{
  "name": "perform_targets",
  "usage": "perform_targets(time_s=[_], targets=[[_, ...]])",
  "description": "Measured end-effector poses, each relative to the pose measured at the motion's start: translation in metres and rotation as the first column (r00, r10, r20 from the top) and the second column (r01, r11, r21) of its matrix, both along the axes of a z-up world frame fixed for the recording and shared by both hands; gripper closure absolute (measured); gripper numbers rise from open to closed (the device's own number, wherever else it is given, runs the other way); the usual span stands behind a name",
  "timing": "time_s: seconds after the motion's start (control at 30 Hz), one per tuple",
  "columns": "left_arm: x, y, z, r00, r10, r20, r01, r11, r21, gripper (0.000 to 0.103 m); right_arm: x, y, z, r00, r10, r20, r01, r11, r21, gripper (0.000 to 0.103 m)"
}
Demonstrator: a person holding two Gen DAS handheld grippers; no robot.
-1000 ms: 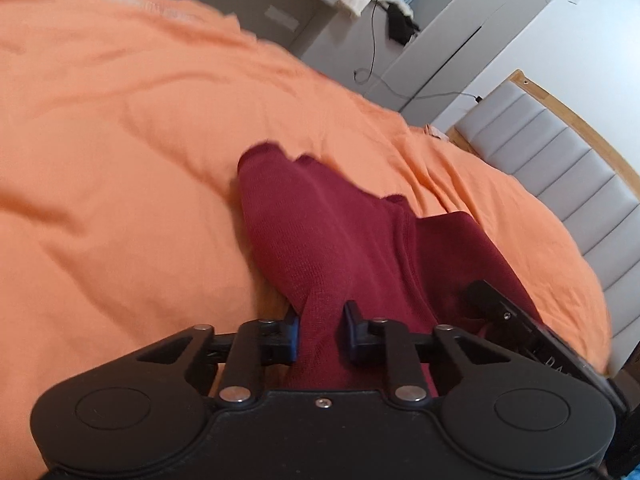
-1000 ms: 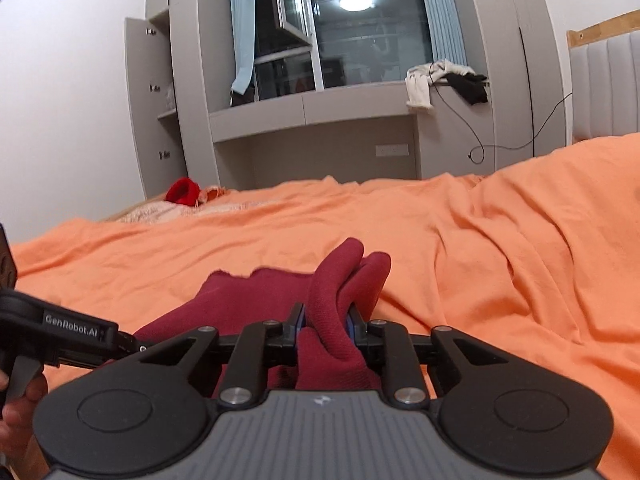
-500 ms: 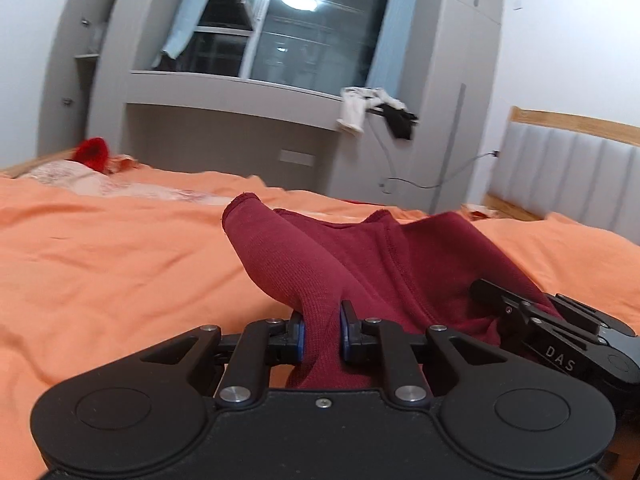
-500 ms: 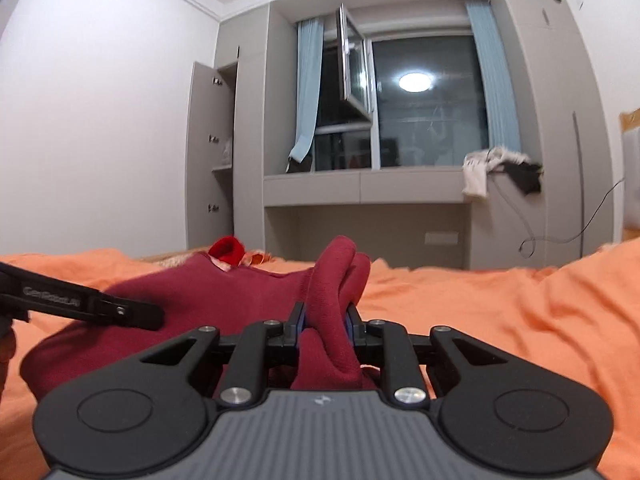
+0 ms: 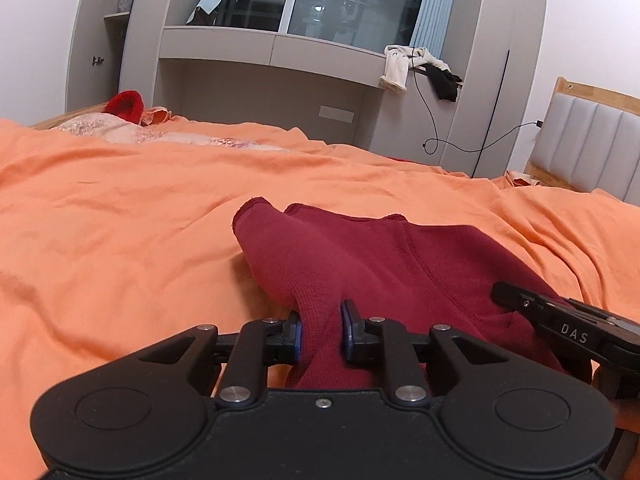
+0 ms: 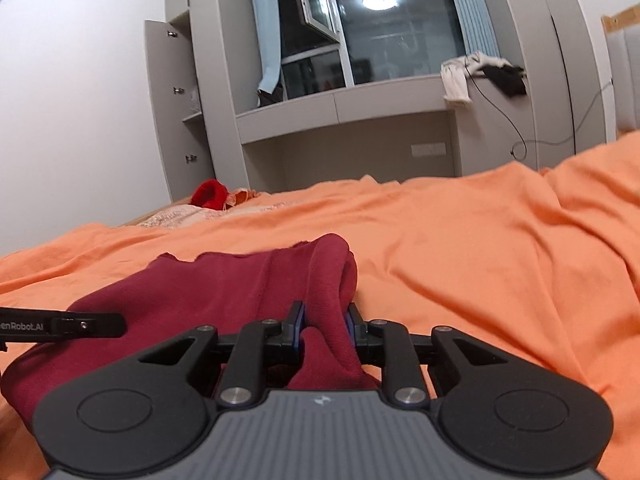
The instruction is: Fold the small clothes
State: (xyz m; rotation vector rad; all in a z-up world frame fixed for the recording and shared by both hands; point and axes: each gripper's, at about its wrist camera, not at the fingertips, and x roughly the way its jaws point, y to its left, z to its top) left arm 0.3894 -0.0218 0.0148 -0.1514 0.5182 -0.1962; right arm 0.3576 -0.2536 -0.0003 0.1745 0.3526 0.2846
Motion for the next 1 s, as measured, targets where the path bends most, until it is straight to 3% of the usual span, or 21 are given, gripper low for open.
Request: perform_targets(time_s=[0.27,0.47,0.53,0.57,0.67,0.73,1.0], targets=[[0.004,-0.001,-0.002,1.000,0.015,-0.027,-0.015,1.000,-0.006,0.080,0.000,0.002,0.001,1.000,-0.016,-0.017,0.016,1.000,0.006,0.076],[0.005,-0.002,-0.002,0.999,0.028,-0.038,-0.028,1.000,-0.007,0.071,-0.001,-0.003,0.000,0.997,-0.061,-0.045,0.063,0.997,0.041,0.057],[0.005,-0.002,-0.002,0.999,0.032,-0.039,-0.033,0.999,-0.011,0.064,-0.002,-0.005,0.001,0.996,-0.073,-0.045,0.075,0.996,0.051,0.042],[0.005,-0.001,-0.001,0.999,0.035,-0.039,-0.036,0.999,-0.014,0.062,-0.002,-0.006,0.001,0.996,-0.075,-0.042,0.078,0.995,0.056,0.039],[0.004,0.002,0.000,0.997,0.060,-0.046,-0.061,0.998,-0.023,0.037,-0.006,-0.008,0.003,0.996,-0.080,-0.028,0.081,0.995,0.065,0.028],[0.003,0.004,0.001,0.997,0.068,-0.046,-0.069,0.997,-0.031,0.032,-0.008,-0.008,0.004,0.996,-0.082,-0.019,0.084,0.994,0.070,0.016],[-0.012,0.004,0.014,0.996,0.092,0.019,-0.091,0.995,-0.031,0.003,-0.024,-0.012,0.018,0.995,-0.095,0.040,0.090,0.990,0.105,0.001]])
